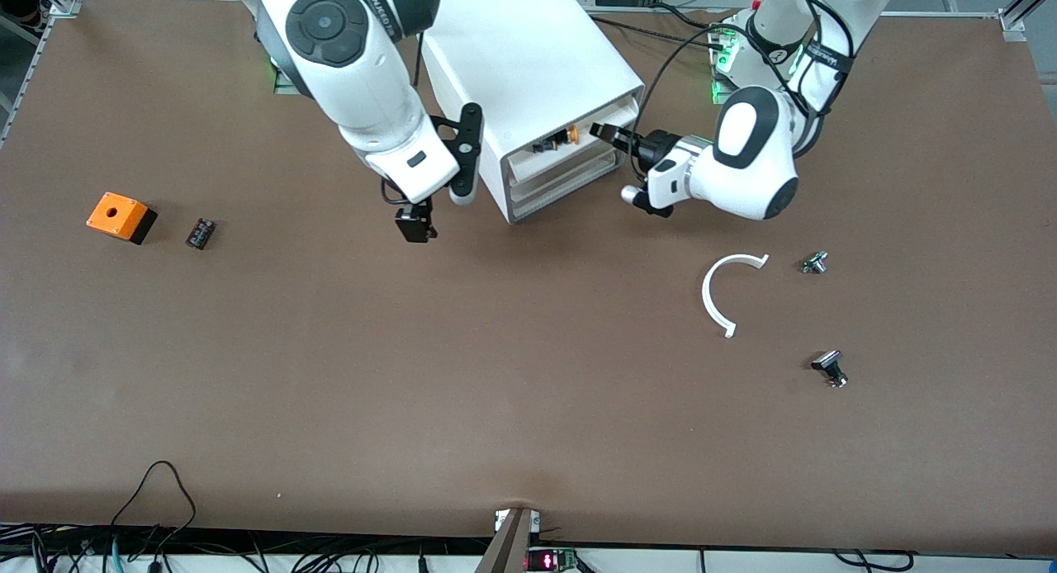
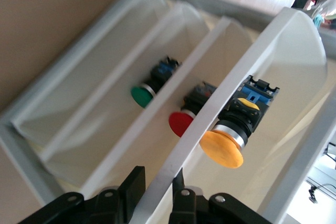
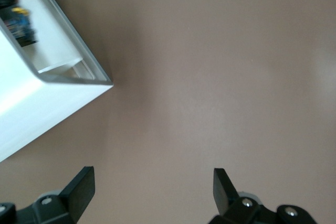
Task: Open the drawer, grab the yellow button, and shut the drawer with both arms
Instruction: 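Pull the drawer out of the white cabinet with the left gripper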
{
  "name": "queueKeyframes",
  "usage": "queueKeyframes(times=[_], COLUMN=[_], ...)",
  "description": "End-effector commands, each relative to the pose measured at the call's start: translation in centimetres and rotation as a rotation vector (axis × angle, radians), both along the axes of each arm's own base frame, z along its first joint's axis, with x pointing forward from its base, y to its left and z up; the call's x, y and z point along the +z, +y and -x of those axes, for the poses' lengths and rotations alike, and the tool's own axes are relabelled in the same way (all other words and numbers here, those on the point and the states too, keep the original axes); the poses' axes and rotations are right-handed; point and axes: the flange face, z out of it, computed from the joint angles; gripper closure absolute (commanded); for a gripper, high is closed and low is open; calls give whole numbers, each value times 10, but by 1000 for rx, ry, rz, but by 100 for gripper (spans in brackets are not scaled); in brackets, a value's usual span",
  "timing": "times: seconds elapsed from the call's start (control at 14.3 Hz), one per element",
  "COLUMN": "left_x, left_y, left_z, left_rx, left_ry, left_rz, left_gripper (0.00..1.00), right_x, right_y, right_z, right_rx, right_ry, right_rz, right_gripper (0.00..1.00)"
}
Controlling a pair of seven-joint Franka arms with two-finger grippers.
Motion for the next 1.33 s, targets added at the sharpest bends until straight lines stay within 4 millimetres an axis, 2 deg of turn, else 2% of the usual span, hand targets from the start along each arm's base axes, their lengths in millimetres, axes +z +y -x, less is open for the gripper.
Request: queueKeyframes(times=[0.0,0.14,0.28,0.35,0.49,0.56,0.63,0.7,0.77,0.84,1.12,1.26], left_x=[0,-1,-2,1,4,5,7,8,11,16,38,43], left_y=[39,59,70,78,84,86,87,91,93,94,113,133], left_z=[-33,-44,-50,-60,-66,-67,-67,-68,-70,-70,-76,-78], left_rx=[19,60,82,112,133,137,140,149,156,155,196,162], left_ry=[-134,-141,-143,-169,-188,-190,-192,-194,-195,-211,-245,-287], left_rz=[-140,-155,-165,-173,-180,-180,-179,-181,-182,-180,-188,-248], left_gripper=[100,100,100,100,100,90,73,66,44,0,0,0], right_x=[-5,-14,-17,-20,-17,-5,-2,0,1,0,-10,-16], right_y=[10,22,32,42,63,77,81,82,83,84,103,118], right_z=[-11,-7,-2,5,20,30,33,34,34,35,50,61], right_rx=[6,29,50,70,102,127,130,134,135,137,179,197], right_ry=[3,23,36,46,43,33,29,27,26,29,41,37], right_rz=[-10,-15,-16,-19,-43,-66,-67,-72,-76,-75,-64,-68], right_gripper=[0,0,0,0,0,0,0,0,0,0,0,0])
